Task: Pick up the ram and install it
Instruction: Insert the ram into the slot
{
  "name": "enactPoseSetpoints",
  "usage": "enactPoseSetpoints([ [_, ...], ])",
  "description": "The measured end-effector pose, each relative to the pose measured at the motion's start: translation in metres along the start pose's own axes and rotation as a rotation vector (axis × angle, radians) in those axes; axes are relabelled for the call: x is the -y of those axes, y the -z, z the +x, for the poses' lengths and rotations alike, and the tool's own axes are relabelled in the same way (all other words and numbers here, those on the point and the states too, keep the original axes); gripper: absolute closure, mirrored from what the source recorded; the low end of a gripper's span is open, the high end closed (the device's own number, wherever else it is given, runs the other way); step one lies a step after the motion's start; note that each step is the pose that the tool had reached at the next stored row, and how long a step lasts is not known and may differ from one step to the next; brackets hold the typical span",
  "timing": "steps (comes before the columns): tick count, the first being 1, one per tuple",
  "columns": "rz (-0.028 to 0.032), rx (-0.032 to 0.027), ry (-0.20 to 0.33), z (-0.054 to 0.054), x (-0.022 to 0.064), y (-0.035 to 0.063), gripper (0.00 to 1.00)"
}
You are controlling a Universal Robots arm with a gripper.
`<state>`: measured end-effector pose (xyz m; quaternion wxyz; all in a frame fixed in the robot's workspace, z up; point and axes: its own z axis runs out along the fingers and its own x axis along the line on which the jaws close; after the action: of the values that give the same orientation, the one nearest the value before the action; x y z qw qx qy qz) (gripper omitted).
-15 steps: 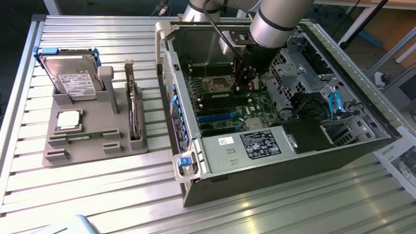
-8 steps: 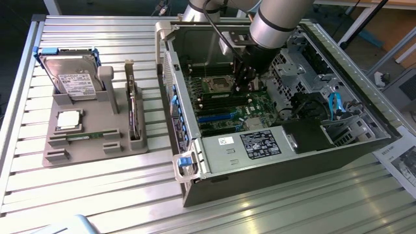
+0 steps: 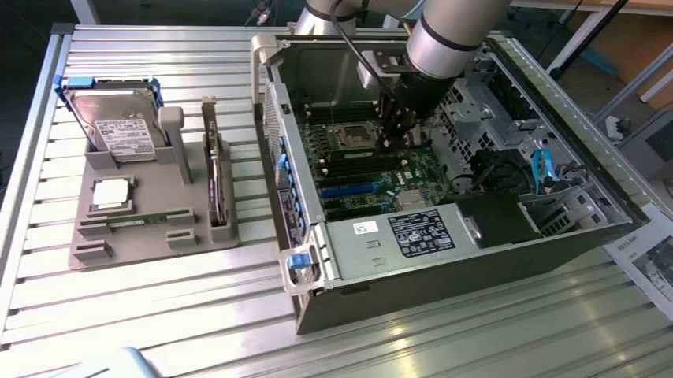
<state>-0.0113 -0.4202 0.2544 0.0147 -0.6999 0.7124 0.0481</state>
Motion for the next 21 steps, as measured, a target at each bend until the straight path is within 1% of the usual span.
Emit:
enactPoseSetpoints([
  [2,0.0,0.0,0.0,-0.0001,0.0032,0.0001,0.88],
  [6,0.0,0.0001,0.0,0.0,0.0033,0.0001,0.88],
  [12,0.0,0.0,0.0,0.0037,0.0033,0.0004,0.88],
  [15,0.0,-0.0001,0.0,0.0037,0.0033,0.0003,0.88],
  [21,0.0007,0.0,0.0,0.0045,0.0037,-0.0081,0.88],
])
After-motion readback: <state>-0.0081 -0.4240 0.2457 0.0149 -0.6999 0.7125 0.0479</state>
